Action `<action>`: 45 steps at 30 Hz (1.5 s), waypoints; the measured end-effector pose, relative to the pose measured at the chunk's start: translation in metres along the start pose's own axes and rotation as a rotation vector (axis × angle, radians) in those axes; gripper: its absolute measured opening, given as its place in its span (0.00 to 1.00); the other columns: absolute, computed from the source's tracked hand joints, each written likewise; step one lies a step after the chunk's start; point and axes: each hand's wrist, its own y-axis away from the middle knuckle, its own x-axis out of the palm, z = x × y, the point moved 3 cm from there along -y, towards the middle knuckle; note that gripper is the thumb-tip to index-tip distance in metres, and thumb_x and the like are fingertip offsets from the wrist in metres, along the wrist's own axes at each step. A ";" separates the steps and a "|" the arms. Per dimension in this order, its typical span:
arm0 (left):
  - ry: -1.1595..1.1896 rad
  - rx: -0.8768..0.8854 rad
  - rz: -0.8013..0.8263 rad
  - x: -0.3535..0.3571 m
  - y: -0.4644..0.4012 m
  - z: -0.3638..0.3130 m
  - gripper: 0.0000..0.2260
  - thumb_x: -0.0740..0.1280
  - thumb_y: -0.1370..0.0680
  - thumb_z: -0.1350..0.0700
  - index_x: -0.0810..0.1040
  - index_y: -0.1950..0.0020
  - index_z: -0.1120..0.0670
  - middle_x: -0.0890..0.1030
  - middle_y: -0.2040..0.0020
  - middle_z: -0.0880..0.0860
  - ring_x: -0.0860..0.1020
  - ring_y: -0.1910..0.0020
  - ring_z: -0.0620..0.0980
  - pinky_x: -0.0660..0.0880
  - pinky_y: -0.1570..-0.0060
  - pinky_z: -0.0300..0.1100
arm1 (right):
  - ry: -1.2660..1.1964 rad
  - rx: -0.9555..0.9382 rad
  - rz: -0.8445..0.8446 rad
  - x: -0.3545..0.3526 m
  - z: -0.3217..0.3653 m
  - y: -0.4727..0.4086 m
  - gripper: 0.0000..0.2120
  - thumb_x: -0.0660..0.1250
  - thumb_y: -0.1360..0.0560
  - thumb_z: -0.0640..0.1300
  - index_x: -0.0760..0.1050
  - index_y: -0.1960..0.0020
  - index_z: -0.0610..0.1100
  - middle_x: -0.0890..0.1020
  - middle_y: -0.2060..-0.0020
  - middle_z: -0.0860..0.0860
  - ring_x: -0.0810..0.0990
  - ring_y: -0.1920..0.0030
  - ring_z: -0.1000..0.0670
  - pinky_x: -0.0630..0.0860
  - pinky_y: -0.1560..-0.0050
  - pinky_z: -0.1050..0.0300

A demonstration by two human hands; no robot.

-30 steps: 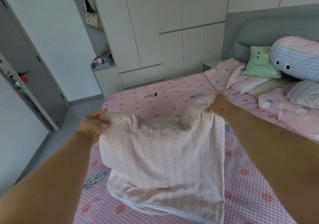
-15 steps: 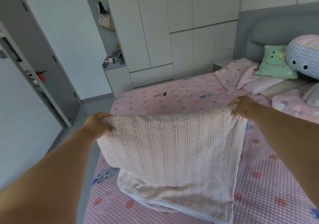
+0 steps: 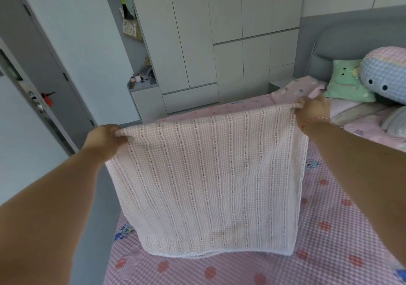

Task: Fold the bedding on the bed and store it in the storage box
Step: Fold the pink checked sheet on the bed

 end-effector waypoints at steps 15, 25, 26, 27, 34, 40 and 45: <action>0.131 -0.008 0.199 0.012 0.007 0.006 0.07 0.71 0.24 0.55 0.75 0.59 0.52 0.76 0.62 0.51 0.72 0.63 0.47 0.68 0.58 0.39 | -0.292 0.093 0.124 0.003 -0.009 0.010 0.15 0.67 0.24 0.48 0.77 0.43 0.39 0.80 0.46 0.37 0.77 0.44 0.37 0.72 0.44 0.50; 0.161 0.062 0.194 0.035 0.012 -0.006 0.14 0.68 0.22 0.55 0.76 0.58 0.65 0.70 0.70 0.53 0.65 0.73 0.49 0.62 0.72 0.38 | 0.431 0.025 0.191 0.011 -0.020 0.026 0.20 0.60 0.22 0.56 0.73 0.36 0.46 0.77 0.40 0.45 0.71 0.37 0.43 0.67 0.39 0.50; 0.176 0.066 0.200 0.038 0.013 -0.006 0.12 0.68 0.22 0.55 0.76 0.60 0.63 0.70 0.70 0.53 0.65 0.73 0.49 0.62 0.72 0.38 | 0.458 0.031 0.224 0.012 -0.017 0.034 0.20 0.61 0.22 0.55 0.72 0.35 0.45 0.76 0.39 0.45 0.71 0.37 0.43 0.67 0.37 0.49; 0.186 0.074 0.209 0.041 0.014 -0.008 0.12 0.69 0.22 0.55 0.76 0.62 0.59 0.70 0.71 0.52 0.65 0.73 0.49 0.62 0.71 0.37 | 0.423 0.007 0.280 0.017 -0.012 0.043 0.22 0.63 0.24 0.54 0.70 0.34 0.45 0.76 0.38 0.44 0.71 0.37 0.43 0.66 0.36 0.49; 0.151 0.241 0.336 0.062 0.019 -0.047 0.10 0.70 0.23 0.55 0.78 0.56 0.62 0.74 0.66 0.52 0.68 0.72 0.45 0.65 0.74 0.31 | 0.036 -0.569 0.693 0.082 0.083 0.142 0.42 0.75 0.37 0.62 0.63 0.29 0.53 0.77 0.40 0.55 0.73 0.38 0.48 0.68 0.38 0.55; 0.115 0.264 0.377 0.059 0.024 -0.043 0.12 0.71 0.24 0.54 0.79 0.56 0.63 0.74 0.66 0.53 0.69 0.70 0.46 0.67 0.68 0.38 | -0.006 -0.455 0.897 0.094 0.067 0.135 0.17 0.66 0.23 0.50 0.75 0.40 0.40 0.71 0.51 0.49 0.65 0.50 0.54 0.62 0.53 0.63; 0.095 0.237 0.393 0.054 0.026 -0.033 0.11 0.72 0.25 0.54 0.80 0.55 0.62 0.75 0.65 0.54 0.72 0.66 0.49 0.69 0.65 0.39 | -0.368 -0.313 0.995 0.098 0.066 0.143 0.04 0.65 0.22 0.44 0.71 0.55 0.50 0.71 0.56 0.54 0.70 0.57 0.55 0.72 0.56 0.62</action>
